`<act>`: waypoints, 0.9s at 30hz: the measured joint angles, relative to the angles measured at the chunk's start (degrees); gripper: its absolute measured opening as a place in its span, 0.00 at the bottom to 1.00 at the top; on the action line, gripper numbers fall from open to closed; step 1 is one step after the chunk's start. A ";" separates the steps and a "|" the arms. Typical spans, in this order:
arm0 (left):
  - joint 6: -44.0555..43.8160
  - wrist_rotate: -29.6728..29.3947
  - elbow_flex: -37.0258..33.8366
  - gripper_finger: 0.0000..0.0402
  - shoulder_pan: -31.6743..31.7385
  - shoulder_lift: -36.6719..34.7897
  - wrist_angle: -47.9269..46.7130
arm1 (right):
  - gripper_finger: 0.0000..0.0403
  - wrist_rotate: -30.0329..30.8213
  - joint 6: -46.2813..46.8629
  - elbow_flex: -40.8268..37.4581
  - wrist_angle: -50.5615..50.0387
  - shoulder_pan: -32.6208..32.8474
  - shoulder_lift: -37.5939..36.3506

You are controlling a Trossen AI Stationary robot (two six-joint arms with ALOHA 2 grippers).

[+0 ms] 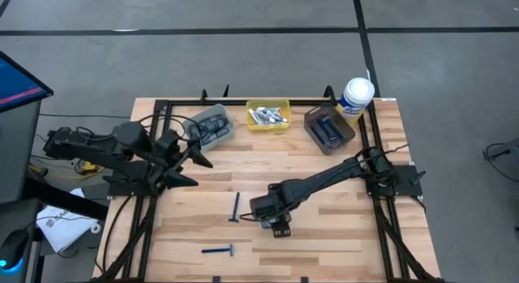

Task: Pick & Place Travel size toiletries
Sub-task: Put the gray deodorant into the gray bin

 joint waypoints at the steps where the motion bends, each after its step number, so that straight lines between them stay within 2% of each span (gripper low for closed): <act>1: -0.01 -0.32 0.00 0.75 -0.25 -0.12 0.05 | 0.78 -0.15 0.00 0.13 1.05 0.13 0.62; 5: -0.01 -0.71 0.00 0.75 -0.44 -0.80 0.49 | 0.81 -1.04 0.02 -0.05 1.59 1.22 3.48; 10: -0.03 -2.29 -0.07 0.75 -0.44 -2.04 0.17 | 0.81 -1.56 0.62 0.13 -1.07 1.96 6.11; 19: 1.06 -4.38 0.00 0.75 -0.26 -3.22 0.70 | 0.64 0.00 -0.14 0.11 -2.41 1.75 6.24; 27: 1.20 -4.38 0.00 0.75 -0.26 -3.18 0.59 | 0.62 -0.80 -2.80 1.97 -4.58 1.43 6.30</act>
